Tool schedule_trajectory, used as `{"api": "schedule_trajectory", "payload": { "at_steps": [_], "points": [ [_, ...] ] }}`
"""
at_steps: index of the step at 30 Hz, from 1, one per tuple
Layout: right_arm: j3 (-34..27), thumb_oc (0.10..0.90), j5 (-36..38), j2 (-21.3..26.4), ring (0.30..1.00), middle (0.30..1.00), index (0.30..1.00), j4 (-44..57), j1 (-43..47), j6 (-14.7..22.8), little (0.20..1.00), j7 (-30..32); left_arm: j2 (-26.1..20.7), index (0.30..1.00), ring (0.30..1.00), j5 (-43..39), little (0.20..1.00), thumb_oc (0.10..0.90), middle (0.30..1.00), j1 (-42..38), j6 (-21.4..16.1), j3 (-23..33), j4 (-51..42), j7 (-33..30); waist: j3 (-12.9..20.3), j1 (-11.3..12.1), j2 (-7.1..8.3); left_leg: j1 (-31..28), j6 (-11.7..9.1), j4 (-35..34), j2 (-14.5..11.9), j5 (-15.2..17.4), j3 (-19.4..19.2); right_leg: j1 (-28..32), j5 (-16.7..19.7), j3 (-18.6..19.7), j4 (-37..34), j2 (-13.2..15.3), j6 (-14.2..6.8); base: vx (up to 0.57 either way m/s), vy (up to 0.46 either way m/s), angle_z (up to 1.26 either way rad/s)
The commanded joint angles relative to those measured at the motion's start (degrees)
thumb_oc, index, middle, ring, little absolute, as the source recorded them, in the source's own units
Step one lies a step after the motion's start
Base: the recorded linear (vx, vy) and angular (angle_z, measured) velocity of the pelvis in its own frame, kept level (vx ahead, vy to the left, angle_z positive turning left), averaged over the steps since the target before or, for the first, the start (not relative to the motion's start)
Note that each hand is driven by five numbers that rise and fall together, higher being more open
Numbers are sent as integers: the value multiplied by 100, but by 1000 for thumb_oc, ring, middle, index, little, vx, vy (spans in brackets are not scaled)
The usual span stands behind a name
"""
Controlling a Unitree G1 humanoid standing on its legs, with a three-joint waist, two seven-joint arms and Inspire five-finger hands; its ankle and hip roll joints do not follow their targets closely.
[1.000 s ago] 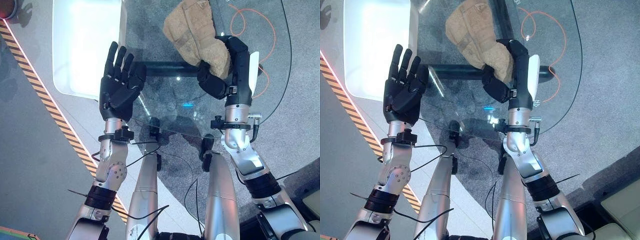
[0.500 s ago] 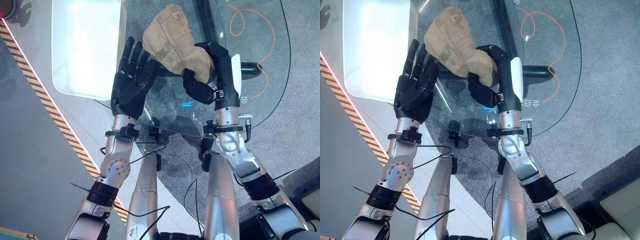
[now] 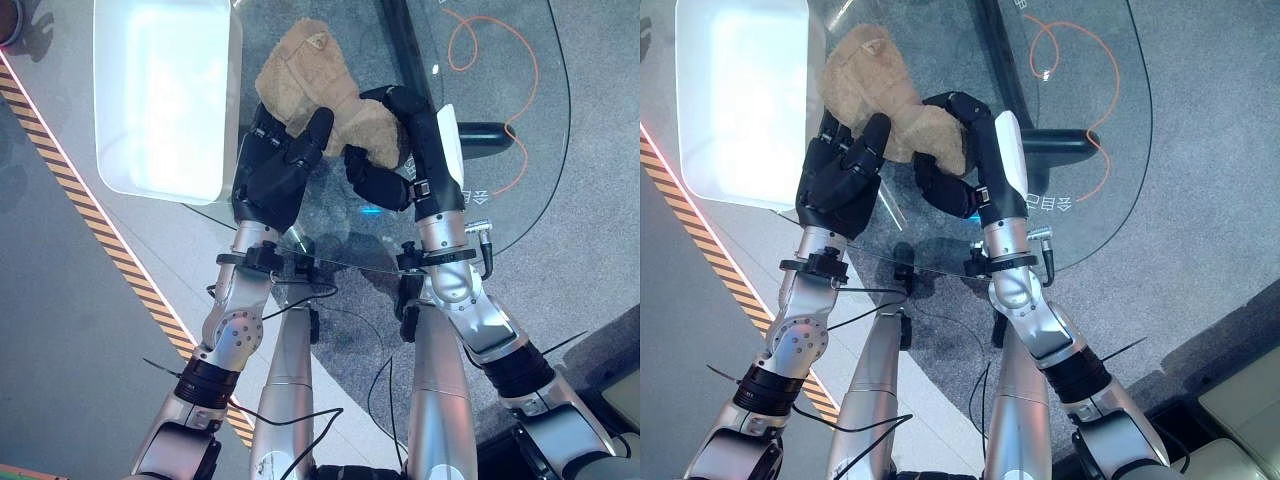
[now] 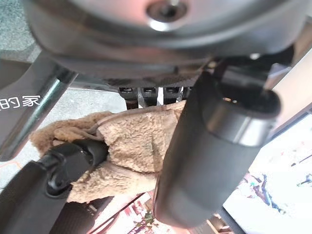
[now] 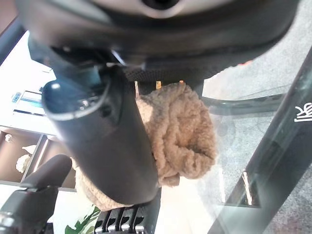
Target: Wipe the table with a cloth and put it in the basket.
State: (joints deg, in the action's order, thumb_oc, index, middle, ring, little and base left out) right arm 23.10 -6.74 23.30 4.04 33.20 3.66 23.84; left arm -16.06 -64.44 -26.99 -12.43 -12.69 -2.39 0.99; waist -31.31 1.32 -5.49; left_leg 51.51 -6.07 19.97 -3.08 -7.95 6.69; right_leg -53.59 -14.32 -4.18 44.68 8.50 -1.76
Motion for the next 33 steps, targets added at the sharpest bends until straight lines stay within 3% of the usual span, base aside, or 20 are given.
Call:
{"api": "schedule_trajectory", "payload": {
  "at_steps": [1, 19, 28, 29, 30, 32, 33],
  "points": [
    [26, 100, -105, -167, 300, 300, 300, 1357, 882, 522, 200, -45, 90, 900, 900, -61, 900, 800, 900, -451, -240, 116, -724, 446, 151, 41, 161, -259, 735, 305, 561, 710, -707, 227, 1004, -189, -1386, -518, 35, 0, 0, 0],
    [138, 100, -165, -273, 300, 300, 300, 1267, 830, 314, 200, -158, 251, 900, 900, -90, 900, 800, 900, -498, -829, 264, -833, 627, 151, 59, 188, -252, 731, 275, 587, 699, -687, 210, 998, -202, -1395, -525, 43, 0, 0, 0],
    [126, 100, -177, -306, 300, 300, 300, 1284, 833, 288, 200, -259, 309, 900, 900, 41, 900, 800, 900, -525, -892, 324, -949, 556, 151, 71, 194, -232, 733, 289, 612, 701, -664, 183, 992, -196, -1373, -532, 42, 0, 0, 0],
    [124, 100, -177, -315, 300, 300, 300, 1282, 848, 277, 200, -273, 316, 855, 855, 51, 848, 748, 855, -537, -916, 331, -941, 550, 151, 72, 196, -219, 731, 298, 611, 701, -662, 174, 992, -196, -1366, -531, 42, 0, 0, 0],
    [128, 100, -178, -318, 300, 300, 300, 1278, 855, 275, 200, -277, 318, 735, 735, 51, 708, 608, 735, -545, -936, 332, -935, 540, 151, 72, 198, -214, 730, 301, 610, 701, -662, 170, 991, -195, -1364, -530, 42, 0, 0, 0],
    [155, 100, -173, -327, 300, 300, 300, 1272, 884, 238, 200, -286, 335, 300, 300, 65, 200, 100, 300, -561, -997, 334, -908, 602, 151, 73, 199, -226, 729, 300, 610, 706, -662, 175, 986, -192, -1358, -531, 39, 0, 0, 0],
    [152, 100, -154, -306, 300, 300, 300, 1260, 885, 262, 200, -299, 336, 300, 300, 104, 200, 100, 300, -566, -981, 333, -927, 600, 151, 73, 203, -232, 730, 291, 617, 704, -658, 184, 990, -194, -1375, -533, 40, 0, 0, 0]
  ]
}}
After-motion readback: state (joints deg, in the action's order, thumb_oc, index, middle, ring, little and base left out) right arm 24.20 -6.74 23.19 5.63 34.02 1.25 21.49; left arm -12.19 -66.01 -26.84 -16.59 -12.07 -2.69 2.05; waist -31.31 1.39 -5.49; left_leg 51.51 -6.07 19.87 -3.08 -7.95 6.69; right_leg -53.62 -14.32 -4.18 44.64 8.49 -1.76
